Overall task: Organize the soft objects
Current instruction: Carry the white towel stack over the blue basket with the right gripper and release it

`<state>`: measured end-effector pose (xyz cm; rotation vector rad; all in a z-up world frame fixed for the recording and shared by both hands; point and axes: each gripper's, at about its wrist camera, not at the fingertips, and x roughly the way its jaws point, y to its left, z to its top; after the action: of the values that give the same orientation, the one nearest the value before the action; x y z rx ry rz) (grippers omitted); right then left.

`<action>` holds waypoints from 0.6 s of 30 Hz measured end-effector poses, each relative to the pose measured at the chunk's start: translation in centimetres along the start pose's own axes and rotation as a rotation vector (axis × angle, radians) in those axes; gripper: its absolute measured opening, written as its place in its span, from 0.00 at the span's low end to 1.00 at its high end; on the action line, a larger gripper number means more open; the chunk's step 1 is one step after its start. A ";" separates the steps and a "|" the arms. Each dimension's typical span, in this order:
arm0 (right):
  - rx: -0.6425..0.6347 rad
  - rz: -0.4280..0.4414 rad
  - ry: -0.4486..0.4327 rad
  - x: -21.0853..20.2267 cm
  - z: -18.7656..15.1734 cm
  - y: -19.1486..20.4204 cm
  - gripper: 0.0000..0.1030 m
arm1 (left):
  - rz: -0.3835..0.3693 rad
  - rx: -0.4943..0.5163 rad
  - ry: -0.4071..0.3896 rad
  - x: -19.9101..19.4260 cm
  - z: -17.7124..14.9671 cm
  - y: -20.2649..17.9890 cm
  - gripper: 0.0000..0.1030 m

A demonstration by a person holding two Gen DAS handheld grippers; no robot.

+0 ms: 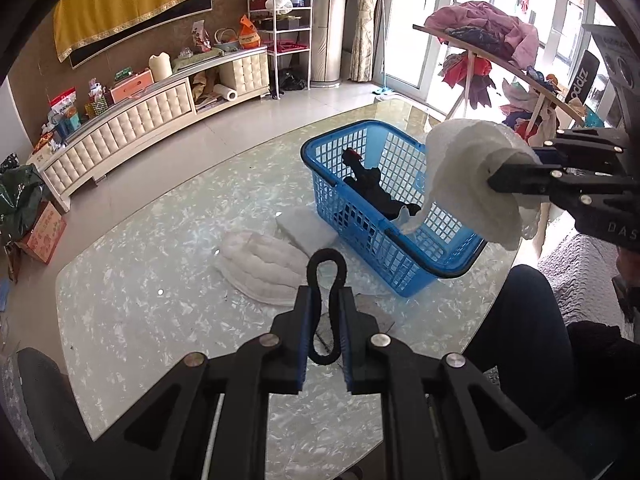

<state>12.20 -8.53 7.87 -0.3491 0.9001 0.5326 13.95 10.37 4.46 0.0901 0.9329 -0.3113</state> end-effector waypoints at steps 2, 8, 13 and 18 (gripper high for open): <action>-0.002 -0.023 0.009 -0.2 -0.4 -0.3 0.14 | -0.006 0.002 0.004 0.4 0.1 -0.2 0.11; -0.010 -0.079 0.062 1.2 -1.2 -1.6 0.14 | -0.021 0.004 0.012 1.1 0.2 -0.3 0.11; -0.025 -0.089 0.106 2.3 -1.8 -2.6 0.14 | -0.029 -0.008 0.024 1.7 0.2 -0.1 0.11; -0.052 -0.084 0.164 3.9 -2.4 -3.9 0.14 | -0.032 -0.020 0.037 2.5 0.2 0.0 0.11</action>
<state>14.84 -11.76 3.62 -0.4812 1.0257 0.4547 15.50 9.79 2.61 0.0631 0.9750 -0.3304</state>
